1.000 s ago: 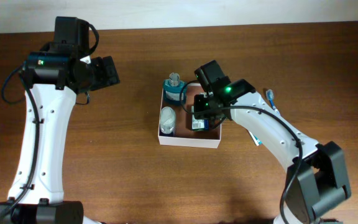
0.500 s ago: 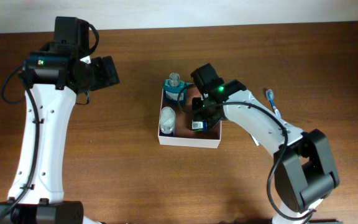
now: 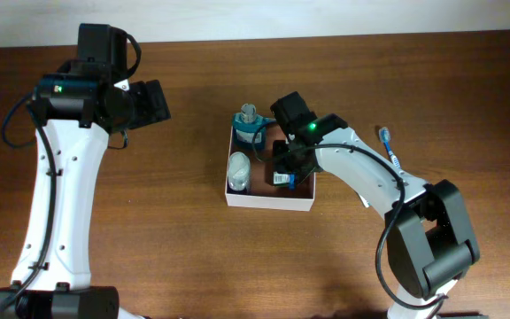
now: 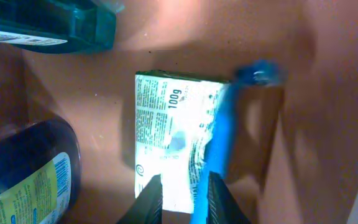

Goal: Pack container
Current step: 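Open right gripper and move it back over the toothpaste tube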

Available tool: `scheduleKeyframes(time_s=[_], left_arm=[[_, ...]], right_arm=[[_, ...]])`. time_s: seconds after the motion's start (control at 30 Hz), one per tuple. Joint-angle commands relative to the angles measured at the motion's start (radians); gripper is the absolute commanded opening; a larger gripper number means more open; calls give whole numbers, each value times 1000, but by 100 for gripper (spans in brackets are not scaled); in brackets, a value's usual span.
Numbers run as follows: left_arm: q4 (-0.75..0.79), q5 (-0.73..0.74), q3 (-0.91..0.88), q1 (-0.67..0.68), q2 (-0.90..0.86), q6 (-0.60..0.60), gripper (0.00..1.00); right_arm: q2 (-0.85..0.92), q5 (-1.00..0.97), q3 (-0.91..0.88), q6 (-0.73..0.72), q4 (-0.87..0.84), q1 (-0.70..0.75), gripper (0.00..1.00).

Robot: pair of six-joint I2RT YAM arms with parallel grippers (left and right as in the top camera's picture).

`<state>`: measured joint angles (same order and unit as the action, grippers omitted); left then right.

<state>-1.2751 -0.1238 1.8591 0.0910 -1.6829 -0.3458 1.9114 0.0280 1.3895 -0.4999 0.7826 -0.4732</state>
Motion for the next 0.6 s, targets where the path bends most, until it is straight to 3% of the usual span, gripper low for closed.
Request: scheduleKeyframes(time_s=[0.0, 0.23, 0.4, 0.57], left_arm=[[0, -4, 9, -2, 10, -5, 99], [-1, -4, 9, -2, 10, -5, 99], [0, -4, 9, -2, 10, -5, 99], [0, -4, 9, -2, 10, -5, 99]], right_arm=[[5, 7, 24, 0, -4, -11, 18], [-56, 57, 194, 84, 138, -10, 30], [-108, -36, 318, 103, 302, 0, 32], [-138, -142, 331, 188, 443, 53, 32]])
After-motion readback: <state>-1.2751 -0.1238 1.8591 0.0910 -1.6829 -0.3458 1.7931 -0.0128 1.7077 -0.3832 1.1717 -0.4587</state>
